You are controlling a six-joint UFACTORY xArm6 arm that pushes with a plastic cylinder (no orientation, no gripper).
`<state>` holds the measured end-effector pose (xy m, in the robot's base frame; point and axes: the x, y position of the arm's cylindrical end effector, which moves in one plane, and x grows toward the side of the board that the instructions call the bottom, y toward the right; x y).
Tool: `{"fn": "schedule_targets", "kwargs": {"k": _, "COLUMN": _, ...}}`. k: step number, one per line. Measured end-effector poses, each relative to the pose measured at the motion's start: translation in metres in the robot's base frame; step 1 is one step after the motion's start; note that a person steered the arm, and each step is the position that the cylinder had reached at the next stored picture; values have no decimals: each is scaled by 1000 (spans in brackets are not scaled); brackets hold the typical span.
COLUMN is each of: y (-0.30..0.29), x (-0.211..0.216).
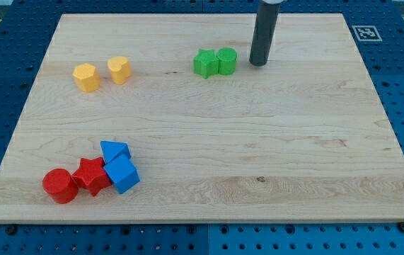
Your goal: Move the green blocks towards the yellow heart
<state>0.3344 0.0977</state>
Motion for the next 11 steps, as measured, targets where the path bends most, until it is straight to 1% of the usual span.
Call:
{"fn": "schedule_targets", "kwargs": {"k": 7, "y": -72, "x": 0}}
{"fn": "schedule_targets", "kwargs": {"k": 10, "y": -107, "x": 17}}
{"fn": "schedule_targets", "kwargs": {"k": 11, "y": -127, "x": 19}}
